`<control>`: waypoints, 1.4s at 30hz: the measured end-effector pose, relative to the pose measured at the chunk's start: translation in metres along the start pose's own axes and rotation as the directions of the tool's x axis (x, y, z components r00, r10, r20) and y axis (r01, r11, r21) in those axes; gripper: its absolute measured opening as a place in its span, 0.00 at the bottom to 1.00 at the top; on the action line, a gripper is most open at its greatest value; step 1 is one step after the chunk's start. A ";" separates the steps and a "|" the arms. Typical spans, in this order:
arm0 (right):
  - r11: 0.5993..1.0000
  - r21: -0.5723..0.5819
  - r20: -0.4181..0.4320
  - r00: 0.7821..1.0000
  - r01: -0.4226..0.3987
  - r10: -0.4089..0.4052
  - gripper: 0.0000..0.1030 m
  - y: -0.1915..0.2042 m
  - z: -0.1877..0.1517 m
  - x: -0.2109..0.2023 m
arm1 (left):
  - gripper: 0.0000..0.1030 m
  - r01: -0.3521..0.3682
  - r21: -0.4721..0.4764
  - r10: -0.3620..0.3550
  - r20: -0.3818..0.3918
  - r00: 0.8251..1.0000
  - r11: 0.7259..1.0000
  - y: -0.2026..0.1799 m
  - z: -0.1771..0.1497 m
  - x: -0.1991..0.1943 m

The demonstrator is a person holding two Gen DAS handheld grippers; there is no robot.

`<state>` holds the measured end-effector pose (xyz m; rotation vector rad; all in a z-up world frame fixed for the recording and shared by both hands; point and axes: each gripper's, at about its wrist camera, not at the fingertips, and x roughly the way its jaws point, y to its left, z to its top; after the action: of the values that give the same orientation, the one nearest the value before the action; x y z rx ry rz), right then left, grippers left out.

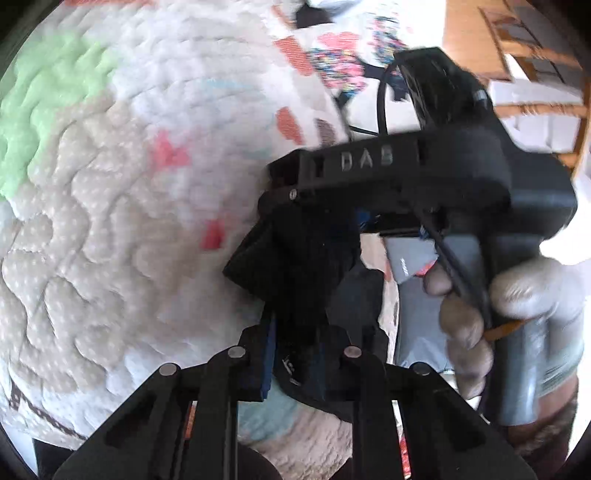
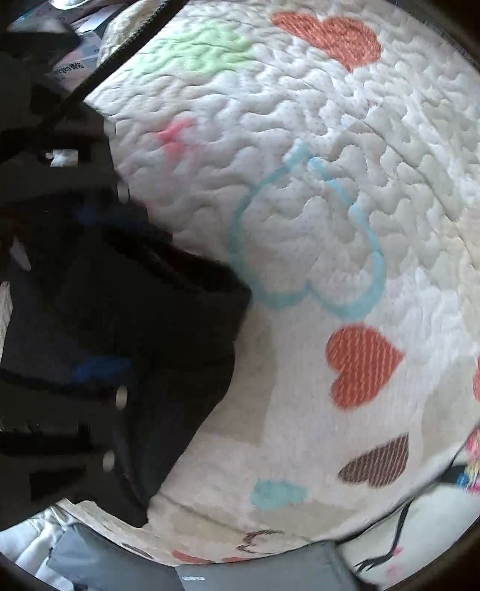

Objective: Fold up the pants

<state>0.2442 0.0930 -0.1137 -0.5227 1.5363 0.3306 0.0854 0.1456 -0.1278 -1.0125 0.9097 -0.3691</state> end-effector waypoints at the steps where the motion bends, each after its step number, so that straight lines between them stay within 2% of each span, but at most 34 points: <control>1: 1.000 0.006 0.028 0.999 -0.025 0.024 0.41 -0.006 -0.009 -0.006 | 0.17 0.004 0.022 -0.004 -0.003 1.000 1.000 -0.008 -0.004 -0.002; 5: 0.991 0.039 0.146 0.982 -0.127 0.120 0.38 -0.035 -0.048 -0.033 | 0.17 0.019 0.101 -0.017 -0.025 1.000 0.995 -0.044 -0.020 -0.004; 10: 0.960 0.091 0.297 0.927 -0.264 0.227 0.36 -0.089 -0.105 -0.068 | 0.17 0.029 0.188 -0.015 -0.074 0.997 0.982 -0.088 -0.043 0.009; 14: 0.927 0.152 0.384 0.885 -0.344 0.265 0.35 -0.142 -0.143 -0.080 | 0.17 0.019 0.275 0.016 -0.123 0.992 0.961 -0.126 -0.069 0.029; 18: 0.862 0.241 0.469 0.831 -0.446 0.299 0.35 -0.202 -0.196 -0.069 | 0.19 0.046 0.336 0.016 -0.180 0.984 0.941 -0.148 -0.091 0.042; 22: 0.787 0.320 0.515 0.794 -0.527 0.322 0.35 -0.258 -0.236 -0.045 | 0.19 0.071 0.377 0.027 -0.247 0.969 0.923 -0.151 -0.112 0.047; 25: 0.729 0.356 0.545 0.764 -0.585 0.347 0.35 -0.288 -0.259 -0.024 | 0.20 0.072 0.365 0.034 -0.277 0.960 0.928 -0.148 -0.115 0.049; 27: 0.700 0.372 0.566 0.747 -0.610 0.350 0.35 -0.300 -0.270 -0.011 | 0.21 0.056 0.358 0.048 -0.273 0.961 0.932 -0.145 -0.111 0.054; 31: 0.681 0.412 0.589 0.747 -0.605 0.308 0.38 -0.318 -0.286 0.002 | 0.25 0.026 0.323 0.060 -0.254 0.965 0.946 -0.135 -0.103 0.052; 32: 0.684 0.440 0.586 0.763 -0.582 0.272 0.39 -0.322 -0.290 0.005 | 0.26 0.017 0.315 0.065 -0.248 0.967 0.949 -0.133 -0.100 0.052; 34: 0.688 0.535 0.556 0.817 -0.491 0.151 0.46 -0.338 -0.303 0.008 | 0.27 0.004 0.304 0.073 -0.241 0.968 0.953 -0.129 -0.098 0.051; 35: 0.675 0.564 0.547 0.828 -0.475 0.125 0.49 -0.343 -0.309 0.008 | 0.27 0.001 0.300 0.074 -0.239 0.968 0.954 -0.127 -0.097 0.052; 37: 0.618 0.639 0.546 0.836 -0.457 0.054 0.52 -0.358 -0.330 0.005 | 0.29 -0.005 0.296 0.079 -0.237 0.968 0.955 -0.123 -0.097 0.052; 38: 0.600 0.650 0.565 0.825 -0.466 0.028 0.53 -0.362 -0.339 -0.002 | 0.29 -0.010 0.291 0.082 -0.237 0.968 0.957 -0.121 -0.096 0.053; 39: 0.590 0.634 0.600 0.799 -0.500 0.032 0.53 -0.362 -0.346 -0.009 | 0.30 -0.012 0.287 0.083 -0.238 0.968 0.958 -0.121 -0.096 0.055; 40: 0.582 0.591 0.649 0.757 -0.559 0.068 0.53 -0.359 -0.351 -0.018 | 0.30 -0.016 0.283 0.087 -0.241 0.966 0.959 -0.120 -0.096 0.059; 41: 0.580 0.554 0.679 0.727 -0.597 0.101 0.53 -0.354 -0.352 -0.024 | 0.30 -0.021 0.282 0.094 -0.250 0.964 0.959 -0.121 -0.097 0.064; 42: 0.582 0.500 0.710 0.689 -0.641 0.149 0.53 -0.346 -0.351 -0.030 | 0.30 -0.021 0.282 0.095 -0.251 0.963 0.959 -0.124 -0.098 0.066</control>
<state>0.1218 -0.3775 -0.0301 0.5919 0.9914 0.1895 0.0633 -0.0158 -0.0758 -0.6855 1.0896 -0.5743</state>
